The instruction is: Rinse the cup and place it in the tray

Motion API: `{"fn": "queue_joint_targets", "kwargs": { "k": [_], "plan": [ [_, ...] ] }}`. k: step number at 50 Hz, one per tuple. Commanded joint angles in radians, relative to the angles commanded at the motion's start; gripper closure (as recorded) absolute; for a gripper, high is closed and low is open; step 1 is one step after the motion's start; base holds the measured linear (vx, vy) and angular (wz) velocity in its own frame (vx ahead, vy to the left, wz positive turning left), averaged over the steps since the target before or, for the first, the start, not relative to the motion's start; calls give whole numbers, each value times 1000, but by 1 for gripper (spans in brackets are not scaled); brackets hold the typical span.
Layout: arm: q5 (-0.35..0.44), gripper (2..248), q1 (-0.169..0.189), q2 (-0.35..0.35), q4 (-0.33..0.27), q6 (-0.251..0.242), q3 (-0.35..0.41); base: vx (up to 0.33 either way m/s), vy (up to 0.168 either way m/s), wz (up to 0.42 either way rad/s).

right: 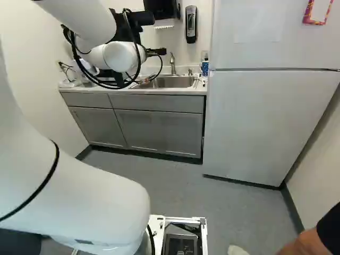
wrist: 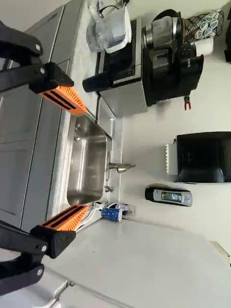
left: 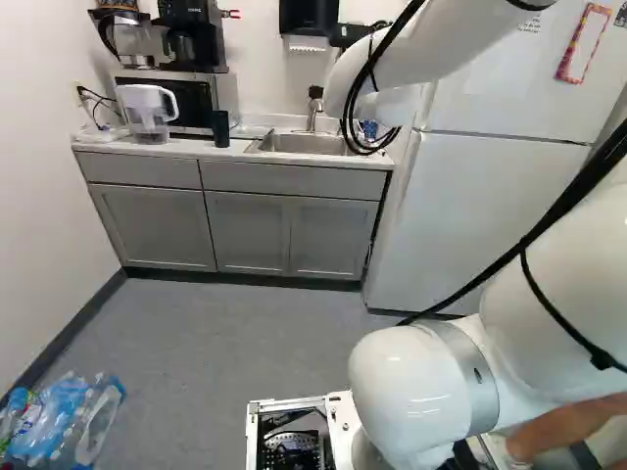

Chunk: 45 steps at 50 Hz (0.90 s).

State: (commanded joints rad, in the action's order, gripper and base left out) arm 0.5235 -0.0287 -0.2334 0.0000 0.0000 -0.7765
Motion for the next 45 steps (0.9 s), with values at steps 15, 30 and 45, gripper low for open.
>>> {"fn": "queue_joint_targets", "kwargs": {
  "k": [15, 30, 45],
  "plan": [
    [0, 3, 0, 0, 0, 0, 0, 0, 0, 0],
    [0, 3, 0, 0, 0, 0, 0, 35, -16, 66],
    [0, 3, 0, 0, 0, 0, 0, 60, 3, 3]
  ]
}}
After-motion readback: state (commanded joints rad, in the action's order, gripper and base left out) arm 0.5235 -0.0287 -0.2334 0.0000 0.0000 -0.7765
